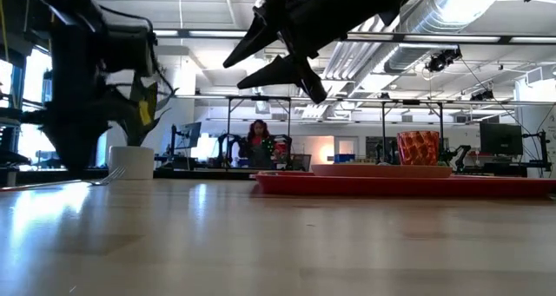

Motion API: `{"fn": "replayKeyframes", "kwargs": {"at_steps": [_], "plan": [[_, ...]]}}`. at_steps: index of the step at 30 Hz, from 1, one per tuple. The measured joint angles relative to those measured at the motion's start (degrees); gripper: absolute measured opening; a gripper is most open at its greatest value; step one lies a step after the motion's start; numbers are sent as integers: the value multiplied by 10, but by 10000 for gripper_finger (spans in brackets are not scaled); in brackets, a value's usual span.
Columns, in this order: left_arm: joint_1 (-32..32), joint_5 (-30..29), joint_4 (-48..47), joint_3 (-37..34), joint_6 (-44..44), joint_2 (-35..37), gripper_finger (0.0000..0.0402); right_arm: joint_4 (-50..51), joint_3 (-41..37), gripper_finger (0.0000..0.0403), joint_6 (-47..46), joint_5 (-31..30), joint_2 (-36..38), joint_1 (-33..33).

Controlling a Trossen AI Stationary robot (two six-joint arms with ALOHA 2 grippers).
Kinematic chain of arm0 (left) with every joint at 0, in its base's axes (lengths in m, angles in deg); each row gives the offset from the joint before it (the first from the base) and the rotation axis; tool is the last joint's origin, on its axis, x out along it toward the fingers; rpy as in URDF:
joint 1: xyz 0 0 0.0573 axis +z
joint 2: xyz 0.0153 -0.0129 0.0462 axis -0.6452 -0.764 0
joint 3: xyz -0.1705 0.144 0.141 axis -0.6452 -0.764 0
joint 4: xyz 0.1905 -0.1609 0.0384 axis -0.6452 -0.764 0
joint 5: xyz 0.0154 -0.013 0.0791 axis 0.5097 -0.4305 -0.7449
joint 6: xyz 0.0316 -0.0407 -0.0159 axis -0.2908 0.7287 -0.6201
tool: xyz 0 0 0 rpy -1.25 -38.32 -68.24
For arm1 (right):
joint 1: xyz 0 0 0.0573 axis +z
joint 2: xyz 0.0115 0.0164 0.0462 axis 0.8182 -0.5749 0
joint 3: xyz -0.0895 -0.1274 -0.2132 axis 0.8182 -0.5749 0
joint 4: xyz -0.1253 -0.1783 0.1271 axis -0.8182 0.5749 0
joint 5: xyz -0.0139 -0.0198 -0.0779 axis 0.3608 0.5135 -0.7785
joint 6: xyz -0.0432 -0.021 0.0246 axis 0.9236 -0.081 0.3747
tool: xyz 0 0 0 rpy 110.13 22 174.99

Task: Pick and place plate/cup/fork/spoon on tray
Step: Put the orange fork on the red tray in between the orange spoon and light pink plate

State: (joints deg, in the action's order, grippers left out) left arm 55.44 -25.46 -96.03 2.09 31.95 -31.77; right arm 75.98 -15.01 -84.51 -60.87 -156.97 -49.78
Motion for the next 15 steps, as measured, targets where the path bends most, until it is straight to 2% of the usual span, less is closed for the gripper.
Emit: {"fn": "replayKeyframes", "kwargs": {"at_steps": [6, 11, 15], "plan": [[-30, 34, 53, -64, 48, -17, 80, -2, 0, 146, -2, 5, 0, 2], [-43, 27, 55, -67, 51, -11, 77, -1, 0, 146, -4, 5, 0, 7], [-45, 25, 57, -62, 39, -8, 51, 3, 0, 146, -4, 11, 0, 7]]}}
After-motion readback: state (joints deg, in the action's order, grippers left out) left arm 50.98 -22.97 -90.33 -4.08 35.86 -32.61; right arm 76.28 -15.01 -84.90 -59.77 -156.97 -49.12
